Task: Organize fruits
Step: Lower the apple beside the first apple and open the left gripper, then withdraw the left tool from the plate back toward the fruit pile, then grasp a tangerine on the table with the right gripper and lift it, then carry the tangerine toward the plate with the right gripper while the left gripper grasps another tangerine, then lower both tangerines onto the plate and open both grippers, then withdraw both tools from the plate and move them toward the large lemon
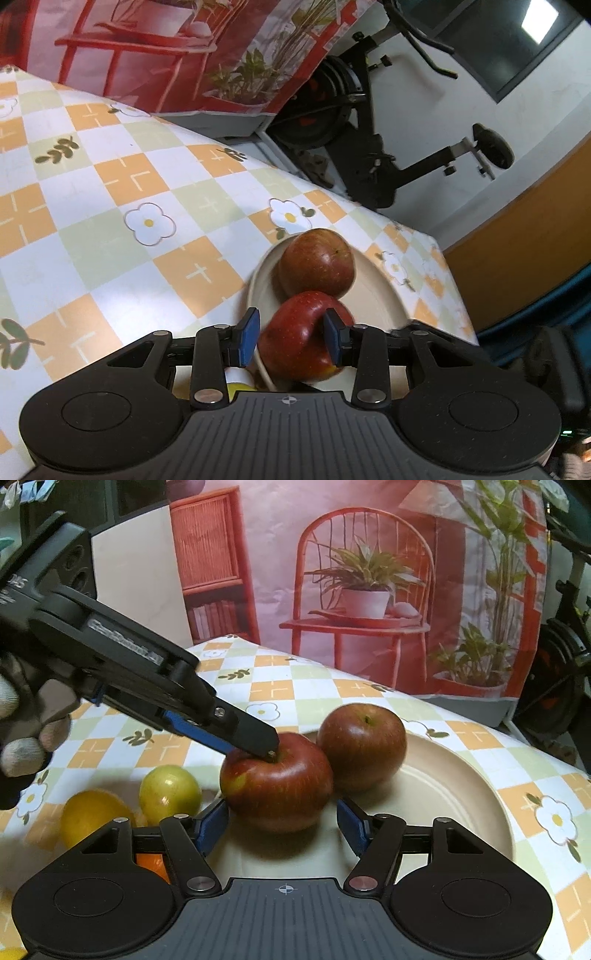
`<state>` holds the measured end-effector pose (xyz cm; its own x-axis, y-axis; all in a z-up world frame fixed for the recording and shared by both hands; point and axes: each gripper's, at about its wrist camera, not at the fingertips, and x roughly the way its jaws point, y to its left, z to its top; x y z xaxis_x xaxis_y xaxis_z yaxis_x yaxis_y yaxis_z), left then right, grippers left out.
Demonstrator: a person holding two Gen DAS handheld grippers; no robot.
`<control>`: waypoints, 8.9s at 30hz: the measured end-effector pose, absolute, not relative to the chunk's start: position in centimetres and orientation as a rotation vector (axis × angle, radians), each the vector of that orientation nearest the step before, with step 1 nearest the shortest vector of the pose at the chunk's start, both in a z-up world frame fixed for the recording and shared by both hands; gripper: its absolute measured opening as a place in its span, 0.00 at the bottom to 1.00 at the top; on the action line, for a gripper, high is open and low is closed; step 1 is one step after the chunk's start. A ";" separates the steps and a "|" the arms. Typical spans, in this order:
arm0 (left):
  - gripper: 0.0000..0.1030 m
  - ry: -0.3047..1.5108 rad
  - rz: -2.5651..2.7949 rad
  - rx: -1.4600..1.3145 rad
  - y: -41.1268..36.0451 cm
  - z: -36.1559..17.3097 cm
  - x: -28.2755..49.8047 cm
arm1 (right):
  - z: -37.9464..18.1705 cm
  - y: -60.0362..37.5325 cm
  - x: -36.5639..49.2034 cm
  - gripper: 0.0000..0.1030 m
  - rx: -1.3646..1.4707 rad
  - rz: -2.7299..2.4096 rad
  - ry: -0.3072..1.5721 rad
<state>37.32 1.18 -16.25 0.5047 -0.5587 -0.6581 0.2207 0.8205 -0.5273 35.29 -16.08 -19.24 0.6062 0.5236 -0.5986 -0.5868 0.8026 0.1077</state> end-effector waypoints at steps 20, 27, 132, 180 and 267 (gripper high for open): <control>0.37 0.804 -0.430 -0.306 2.1 -12.1 30.6 | -15.8 -20.2 28.0 0.59 -0.011 0.549 0.556; 0.37 0.734 -0.409 -0.243 2.8 -10.4 26.3 | -15.5 -20.4 24.4 0.59 0.024 0.525 0.527; 0.35 0.793 -0.293 -0.010 -2.6 -16.1 20.5 | -19.5 -22.8 16.3 0.32 0.107 0.521 0.520; 0.35 0.668 -0.277 0.047 -2.8 -14.1 17.1 | -19.8 -23.1 16.2 0.32 0.110 0.509 0.535; 0.45 0.687 -0.260 0.069 -2.6 -11.2 23.1 | -15.3 -24.2 29.1 0.41 -0.027 0.411 0.597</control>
